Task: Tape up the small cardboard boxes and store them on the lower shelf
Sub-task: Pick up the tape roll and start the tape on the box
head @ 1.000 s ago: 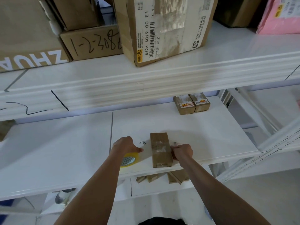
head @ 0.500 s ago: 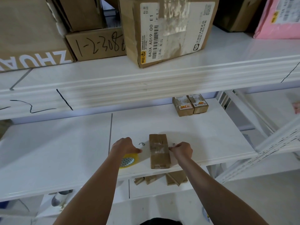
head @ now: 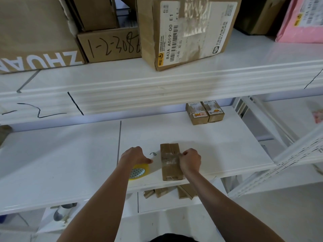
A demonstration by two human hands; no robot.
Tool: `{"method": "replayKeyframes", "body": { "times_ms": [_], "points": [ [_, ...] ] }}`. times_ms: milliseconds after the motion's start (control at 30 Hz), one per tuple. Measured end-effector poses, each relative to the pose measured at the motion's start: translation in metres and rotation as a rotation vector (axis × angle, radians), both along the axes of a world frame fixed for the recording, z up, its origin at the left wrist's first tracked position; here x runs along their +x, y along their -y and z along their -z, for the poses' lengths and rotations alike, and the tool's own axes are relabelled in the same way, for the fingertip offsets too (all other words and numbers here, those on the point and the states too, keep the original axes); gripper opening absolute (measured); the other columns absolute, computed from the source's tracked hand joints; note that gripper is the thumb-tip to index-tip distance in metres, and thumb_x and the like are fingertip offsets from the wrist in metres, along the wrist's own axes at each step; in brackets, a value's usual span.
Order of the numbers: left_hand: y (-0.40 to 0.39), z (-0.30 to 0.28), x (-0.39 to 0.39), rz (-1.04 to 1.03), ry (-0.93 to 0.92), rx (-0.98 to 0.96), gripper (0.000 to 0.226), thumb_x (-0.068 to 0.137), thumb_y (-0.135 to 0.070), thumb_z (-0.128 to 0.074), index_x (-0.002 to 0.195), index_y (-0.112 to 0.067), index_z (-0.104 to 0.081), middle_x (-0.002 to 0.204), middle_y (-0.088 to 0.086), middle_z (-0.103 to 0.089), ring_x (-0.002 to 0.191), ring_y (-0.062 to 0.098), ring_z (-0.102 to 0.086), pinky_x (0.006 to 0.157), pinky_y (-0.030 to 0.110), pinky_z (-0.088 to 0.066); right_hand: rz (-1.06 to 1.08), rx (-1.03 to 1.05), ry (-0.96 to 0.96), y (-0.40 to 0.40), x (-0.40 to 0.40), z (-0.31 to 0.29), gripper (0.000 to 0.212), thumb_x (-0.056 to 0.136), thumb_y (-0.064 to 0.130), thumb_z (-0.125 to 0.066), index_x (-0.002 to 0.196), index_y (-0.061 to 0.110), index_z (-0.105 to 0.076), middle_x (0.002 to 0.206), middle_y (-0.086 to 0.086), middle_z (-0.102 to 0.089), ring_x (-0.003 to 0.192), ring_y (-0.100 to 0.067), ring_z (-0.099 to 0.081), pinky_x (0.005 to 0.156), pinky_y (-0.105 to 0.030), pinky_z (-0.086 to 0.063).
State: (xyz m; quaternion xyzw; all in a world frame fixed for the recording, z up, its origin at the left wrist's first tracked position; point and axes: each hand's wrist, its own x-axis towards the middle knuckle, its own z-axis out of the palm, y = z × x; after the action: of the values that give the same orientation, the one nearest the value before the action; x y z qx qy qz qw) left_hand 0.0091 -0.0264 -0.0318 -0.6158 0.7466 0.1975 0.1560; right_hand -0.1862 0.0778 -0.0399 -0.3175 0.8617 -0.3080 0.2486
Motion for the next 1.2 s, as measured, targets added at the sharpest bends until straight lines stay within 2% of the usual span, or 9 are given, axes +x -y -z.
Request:
{"method": "replayKeyframes", "body": {
  "times_ms": [133, 433, 533, 667, 767, 867, 1000, 1100, 1200],
  "points": [
    [0.0, -0.001, 0.001, -0.012, -0.012, 0.003, 0.067, 0.073, -0.074, -0.071, 0.098, -0.014, -0.058, 0.088, 0.002, -0.063, 0.085, 0.021, -0.066, 0.072, 0.03, -0.052, -0.036, 0.084, 0.018, 0.003, 0.011, 0.003, 0.024, 0.092, 0.021, -0.074, 0.107, 0.006, -0.064, 0.1, -0.009, -0.069, 0.087, -0.02, -0.058, 0.065, -0.03, -0.048],
    [-0.001, -0.003, 0.001, -0.002, -0.004, 0.001, 0.067, 0.072, -0.076, -0.069, 0.096, -0.015, -0.056, 0.087, 0.001, -0.062, 0.088, 0.022, -0.065, 0.072, 0.031, -0.05, 0.053, 0.122, 0.247, 0.006, -0.004, 0.003, 0.026, 0.081, 0.024, -0.086, 0.095, 0.006, -0.073, 0.094, -0.008, -0.072, 0.088, -0.024, -0.068, 0.07, -0.031, -0.056],
    [-0.001, -0.004, -0.003, 0.017, 0.021, -0.007, 0.066, 0.072, -0.076, -0.069, 0.096, -0.017, -0.055, 0.09, 0.0, -0.064, 0.087, 0.021, -0.065, 0.069, 0.03, -0.047, 0.015, 0.133, 0.144, 0.007, 0.006, 0.001, 0.028, 0.09, 0.018, -0.075, 0.113, 0.004, -0.067, 0.106, -0.013, -0.07, 0.098, -0.026, -0.066, 0.069, -0.032, -0.054],
    [0.002, -0.004, -0.003, 0.009, 0.018, -0.006, 0.065, 0.071, -0.076, -0.07, 0.096, -0.017, -0.055, 0.089, 0.0, -0.063, 0.083, 0.02, -0.064, 0.069, 0.029, -0.048, -0.019, 0.12, 0.061, 0.009, 0.016, 0.003, 0.033, 0.098, 0.012, -0.064, 0.128, 0.003, -0.055, 0.113, -0.013, -0.066, 0.086, -0.019, -0.055, 0.05, -0.022, -0.036],
    [0.002, -0.003, -0.001, 0.0, 0.01, -0.004, 0.066, 0.07, -0.076, -0.071, 0.095, -0.017, -0.055, 0.082, -0.002, -0.061, 0.081, 0.02, -0.064, 0.066, 0.029, -0.047, -0.043, 0.114, 0.065, 0.008, 0.023, 0.007, 0.029, 0.097, 0.017, -0.066, 0.12, 0.0, -0.058, 0.098, -0.009, -0.065, 0.086, -0.022, -0.061, 0.061, -0.028, -0.047],
    [0.002, -0.003, 0.0, 0.007, -0.007, -0.013, 0.064, 0.071, -0.075, -0.071, 0.095, -0.017, -0.056, 0.075, -0.004, -0.057, 0.079, 0.019, -0.064, 0.065, 0.028, -0.047, -0.059, 0.092, 0.092, 0.007, 0.028, 0.007, 0.032, 0.088, 0.026, -0.078, 0.104, 0.002, -0.064, 0.075, 0.001, -0.055, 0.075, -0.019, -0.058, 0.06, -0.028, -0.046],
    [0.003, -0.004, 0.003, 0.022, -0.025, 0.017, 0.066, 0.072, -0.075, -0.071, 0.097, -0.015, -0.056, 0.084, 0.0, -0.063, 0.085, 0.02, -0.066, 0.068, 0.029, -0.048, 0.054, 0.061, 0.173, 0.01, 0.024, 0.007, 0.03, 0.08, 0.02, -0.085, 0.099, 0.003, -0.07, 0.083, -0.004, -0.068, 0.064, -0.012, -0.055, 0.05, -0.022, -0.042],
    [0.005, -0.004, 0.004, 0.033, -0.034, 0.026, 0.068, 0.072, -0.077, -0.07, 0.096, -0.014, -0.057, 0.089, 0.002, -0.066, 0.086, 0.02, -0.067, 0.067, 0.029, -0.048, 0.053, 0.05, 0.157, 0.014, 0.018, 0.006, 0.028, 0.078, 0.02, -0.087, 0.096, 0.005, -0.073, 0.065, 0.005, -0.056, 0.057, -0.003, -0.045, 0.043, -0.018, -0.032],
    [0.006, -0.005, 0.003, 0.031, -0.054, 0.003, 0.066, 0.072, -0.077, -0.069, 0.088, -0.015, -0.054, 0.08, 0.001, -0.061, 0.081, 0.02, -0.065, 0.065, 0.029, -0.046, 0.036, 0.059, 0.138, 0.015, 0.012, 0.005, 0.027, 0.077, 0.022, -0.088, 0.095, 0.007, -0.074, 0.064, 0.007, -0.054, 0.059, -0.001, -0.041, 0.044, -0.018, -0.029]
  ]
}}
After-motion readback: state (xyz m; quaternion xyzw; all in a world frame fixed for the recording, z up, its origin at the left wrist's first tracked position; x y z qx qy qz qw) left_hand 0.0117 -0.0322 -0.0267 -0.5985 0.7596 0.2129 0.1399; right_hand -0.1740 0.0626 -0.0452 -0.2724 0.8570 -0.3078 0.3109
